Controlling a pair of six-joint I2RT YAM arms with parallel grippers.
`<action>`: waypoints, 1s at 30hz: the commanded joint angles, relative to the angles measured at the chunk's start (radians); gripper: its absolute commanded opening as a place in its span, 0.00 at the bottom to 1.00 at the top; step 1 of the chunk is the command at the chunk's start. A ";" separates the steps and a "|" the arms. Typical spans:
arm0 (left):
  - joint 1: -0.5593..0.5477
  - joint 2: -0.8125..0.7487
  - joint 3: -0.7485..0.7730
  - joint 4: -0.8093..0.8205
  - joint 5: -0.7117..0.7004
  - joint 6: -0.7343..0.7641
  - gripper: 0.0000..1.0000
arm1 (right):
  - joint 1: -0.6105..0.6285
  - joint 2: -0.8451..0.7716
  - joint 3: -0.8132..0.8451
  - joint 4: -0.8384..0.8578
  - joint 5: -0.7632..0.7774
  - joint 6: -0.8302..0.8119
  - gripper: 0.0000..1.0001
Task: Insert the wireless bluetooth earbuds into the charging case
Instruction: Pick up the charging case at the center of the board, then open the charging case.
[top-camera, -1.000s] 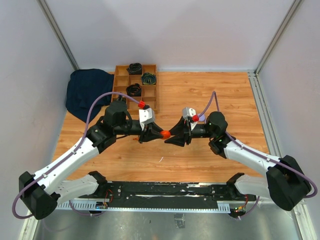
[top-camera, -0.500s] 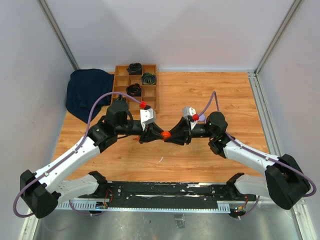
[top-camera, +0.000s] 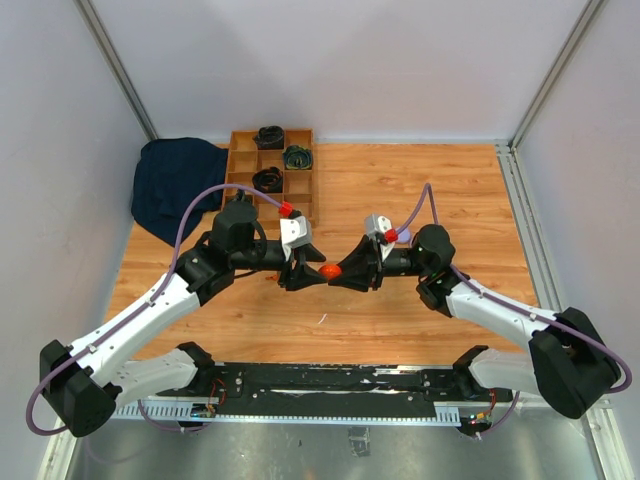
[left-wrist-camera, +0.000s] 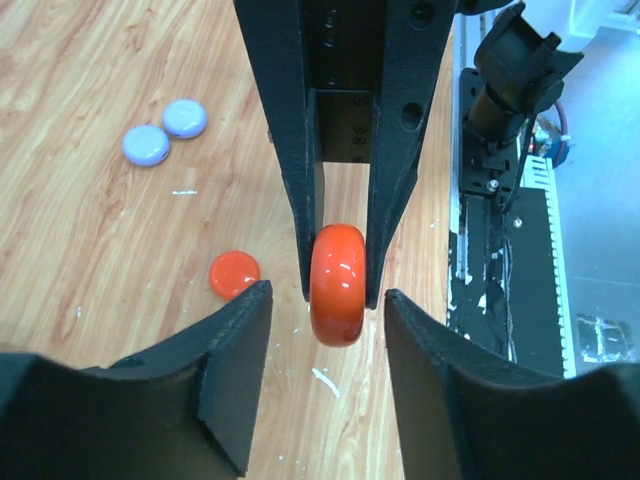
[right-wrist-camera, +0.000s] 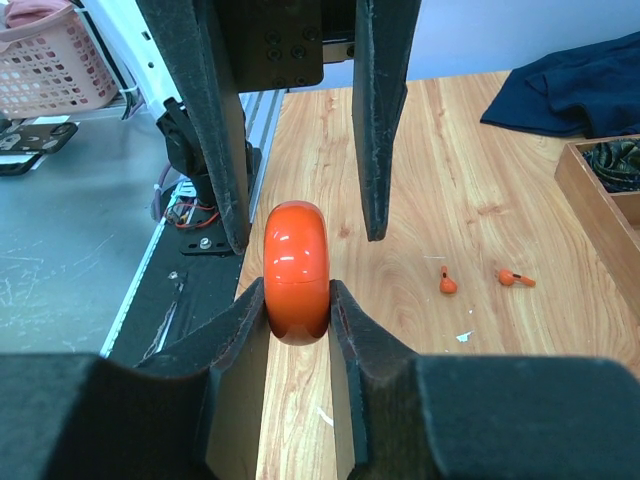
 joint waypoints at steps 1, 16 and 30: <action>-0.006 -0.016 -0.008 0.022 -0.016 -0.008 0.57 | -0.026 -0.023 -0.017 0.070 -0.020 0.016 0.09; -0.006 -0.008 0.018 0.030 -0.174 -0.087 0.67 | -0.028 -0.024 -0.025 0.080 -0.017 0.010 0.09; -0.002 -0.035 0.031 0.050 -0.285 -0.152 0.68 | -0.028 -0.029 -0.022 0.048 -0.014 -0.014 0.09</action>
